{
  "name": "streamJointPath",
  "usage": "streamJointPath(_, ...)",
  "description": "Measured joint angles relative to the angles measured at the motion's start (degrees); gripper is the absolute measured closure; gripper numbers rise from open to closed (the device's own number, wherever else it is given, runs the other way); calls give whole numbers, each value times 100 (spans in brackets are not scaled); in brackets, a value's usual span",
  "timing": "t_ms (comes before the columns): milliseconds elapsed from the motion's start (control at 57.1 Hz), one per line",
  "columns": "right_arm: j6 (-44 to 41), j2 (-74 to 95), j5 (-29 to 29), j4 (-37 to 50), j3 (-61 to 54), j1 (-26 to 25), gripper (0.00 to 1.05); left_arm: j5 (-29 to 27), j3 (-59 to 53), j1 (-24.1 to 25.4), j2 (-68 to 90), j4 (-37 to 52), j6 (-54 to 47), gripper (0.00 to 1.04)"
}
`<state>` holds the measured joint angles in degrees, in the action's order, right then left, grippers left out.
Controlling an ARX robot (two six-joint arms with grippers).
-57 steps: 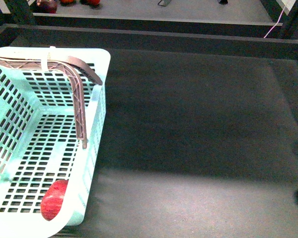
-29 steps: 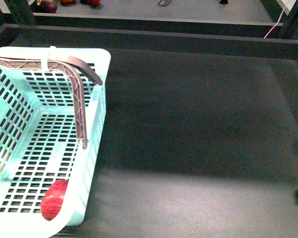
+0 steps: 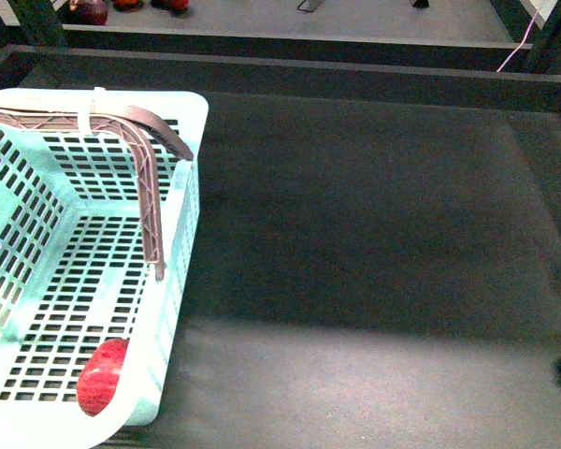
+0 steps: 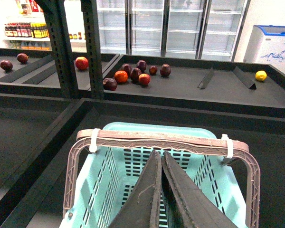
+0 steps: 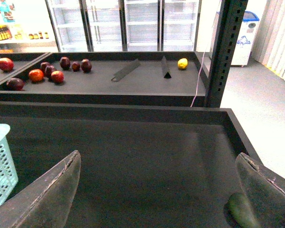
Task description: Pick apple with right arm and hold basket with left
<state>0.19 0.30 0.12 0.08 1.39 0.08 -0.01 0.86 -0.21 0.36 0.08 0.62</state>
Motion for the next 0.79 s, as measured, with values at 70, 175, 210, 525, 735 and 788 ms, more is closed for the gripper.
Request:
streamJointPath(70, 0, 0, 0, 0, 0, 0, 9, 0, 0, 0, 0, 0, 0, 101)
streamJointPath(175, 0, 0, 0, 0, 0, 0, 9, 0, 0, 0, 0, 0, 0, 88)
streamJointPath(210, 0, 0, 0, 0, 0, 0, 9, 0, 0, 0, 0, 0, 0, 83)
streamJointPath(525, 0, 0, 0, 0, 0, 0, 9, 0, 0, 0, 0, 0, 2, 24)
streamJointPath(735, 0, 0, 0, 0, 0, 0, 9, 0, 0, 0, 0, 0, -11, 7)
streamJointPath(788, 0, 0, 0, 0, 0, 0, 9, 2, -2, 0, 0, 0, -11, 7)
